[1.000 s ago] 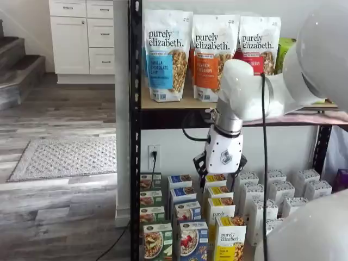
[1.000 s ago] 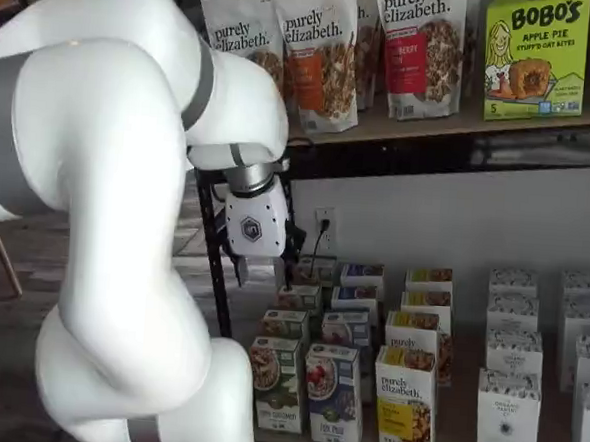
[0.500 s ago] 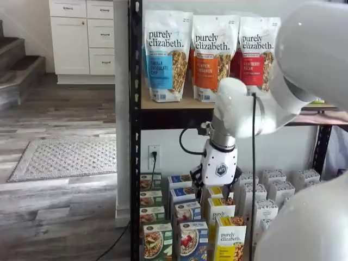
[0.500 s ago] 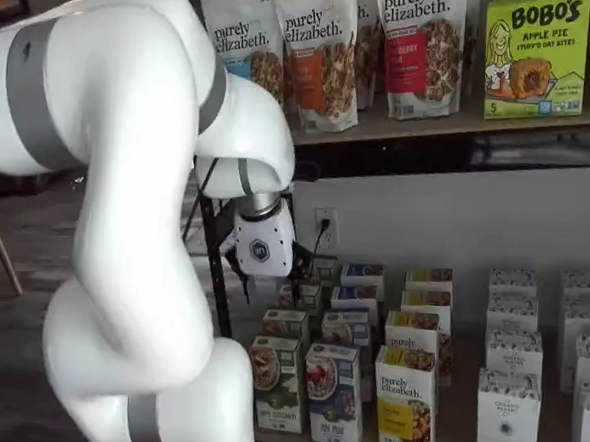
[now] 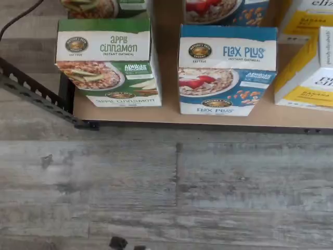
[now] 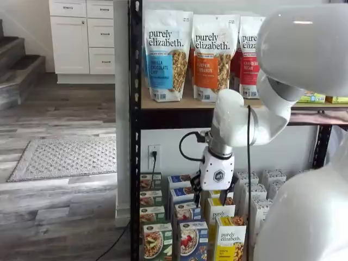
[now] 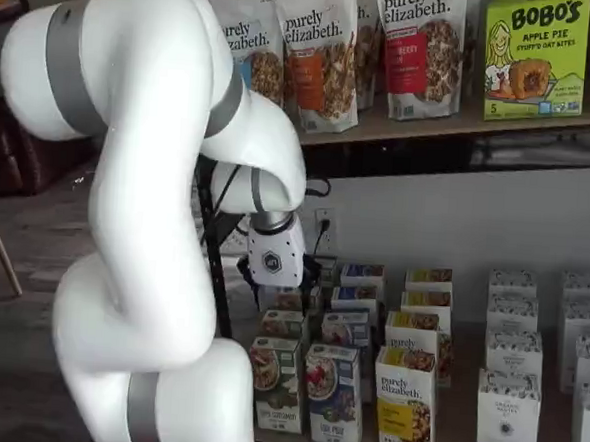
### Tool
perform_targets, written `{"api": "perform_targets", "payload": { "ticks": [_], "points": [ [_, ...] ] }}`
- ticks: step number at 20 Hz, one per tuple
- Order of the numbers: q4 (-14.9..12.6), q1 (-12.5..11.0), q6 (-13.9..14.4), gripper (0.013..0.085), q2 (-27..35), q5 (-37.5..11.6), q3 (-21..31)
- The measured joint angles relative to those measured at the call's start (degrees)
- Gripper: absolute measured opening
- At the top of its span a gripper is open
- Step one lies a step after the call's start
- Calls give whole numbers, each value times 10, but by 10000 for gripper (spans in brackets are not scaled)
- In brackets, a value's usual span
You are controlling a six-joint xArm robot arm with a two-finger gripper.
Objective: Pick up the blue and white box that is on the bottom shelf, the second box from the left
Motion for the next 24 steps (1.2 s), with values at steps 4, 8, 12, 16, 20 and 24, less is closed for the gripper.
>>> {"api": "perform_targets", "payload": {
  "ticks": [4,8,12,16,20,24],
  "points": [
    [10,0,-8,850,34,-14,-11],
    [-12,2,10,850,62,-41,-19],
    [-22,2,18,850,97,-72,-30],
    [-20,3,17,850,134,-84,-50],
    [-46,5,42,850,171,-94,-72],
    [-69,4,62,850,208,-116,-89]
  ]
}}
